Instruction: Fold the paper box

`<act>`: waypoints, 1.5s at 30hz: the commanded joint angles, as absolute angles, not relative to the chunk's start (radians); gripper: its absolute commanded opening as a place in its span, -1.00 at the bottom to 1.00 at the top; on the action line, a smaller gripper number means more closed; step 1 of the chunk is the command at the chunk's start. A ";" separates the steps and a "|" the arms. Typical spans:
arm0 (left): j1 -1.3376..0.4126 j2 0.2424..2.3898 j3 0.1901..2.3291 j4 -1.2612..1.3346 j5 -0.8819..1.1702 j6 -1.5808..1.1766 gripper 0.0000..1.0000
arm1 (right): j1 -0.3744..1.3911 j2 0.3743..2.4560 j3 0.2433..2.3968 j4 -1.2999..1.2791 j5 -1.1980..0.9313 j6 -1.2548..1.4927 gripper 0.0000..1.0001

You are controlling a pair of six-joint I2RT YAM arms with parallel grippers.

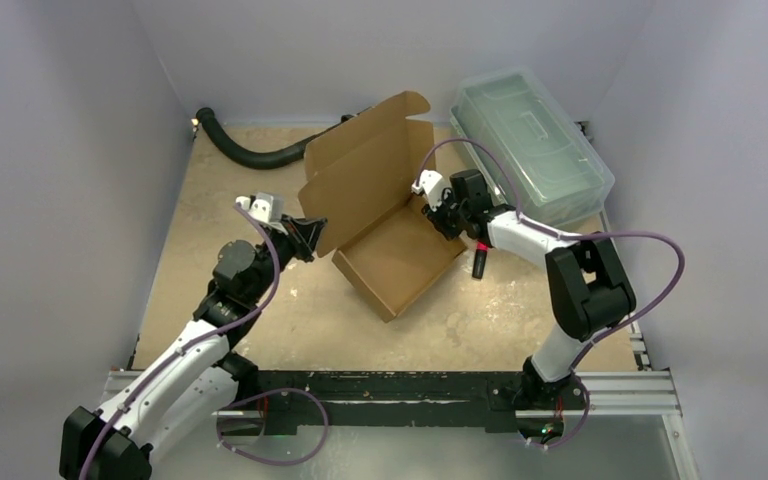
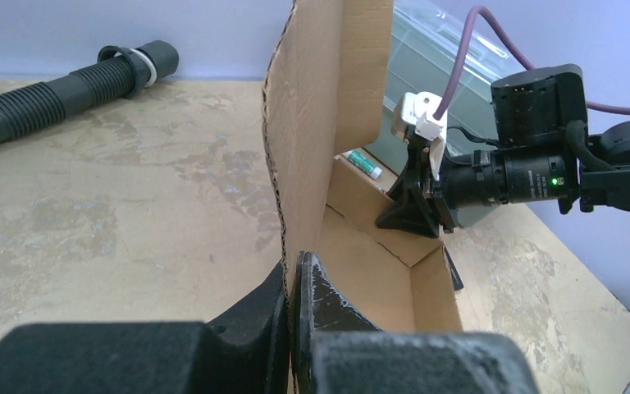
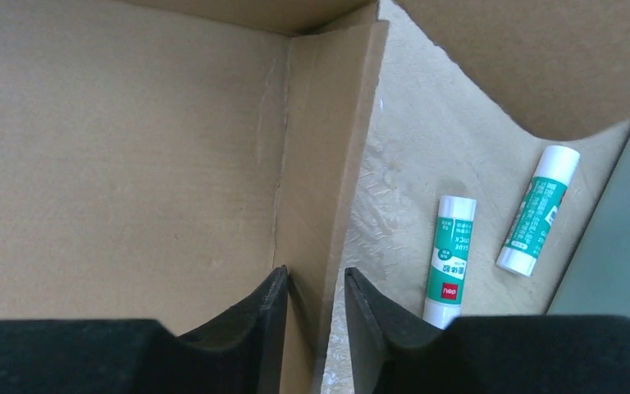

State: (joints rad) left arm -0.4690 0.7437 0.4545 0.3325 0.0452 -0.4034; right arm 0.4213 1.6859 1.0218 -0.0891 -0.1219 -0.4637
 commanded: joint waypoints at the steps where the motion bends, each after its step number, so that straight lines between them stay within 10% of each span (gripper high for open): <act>1: -0.486 0.758 0.497 0.389 0.069 -0.387 -1.00 | 0.411 1.697 1.031 -0.059 -0.156 -0.449 -0.25; 20: -0.536 0.779 0.485 0.403 0.053 -0.392 -1.00 | 0.445 1.771 1.048 -0.019 -0.162 -0.401 -0.16; 28: -0.544 0.762 0.482 0.389 0.027 -0.390 -1.00 | 0.454 1.755 1.040 -0.003 -0.085 -0.397 -0.76; 36: -0.557 0.722 0.465 0.375 0.034 -0.372 -1.00 | 0.433 1.591 1.027 -0.105 -0.311 -0.486 0.31; 45: -0.630 0.683 0.450 0.339 -0.054 -0.321 -1.00 | 0.331 1.471 1.015 -0.295 -0.481 -0.666 0.66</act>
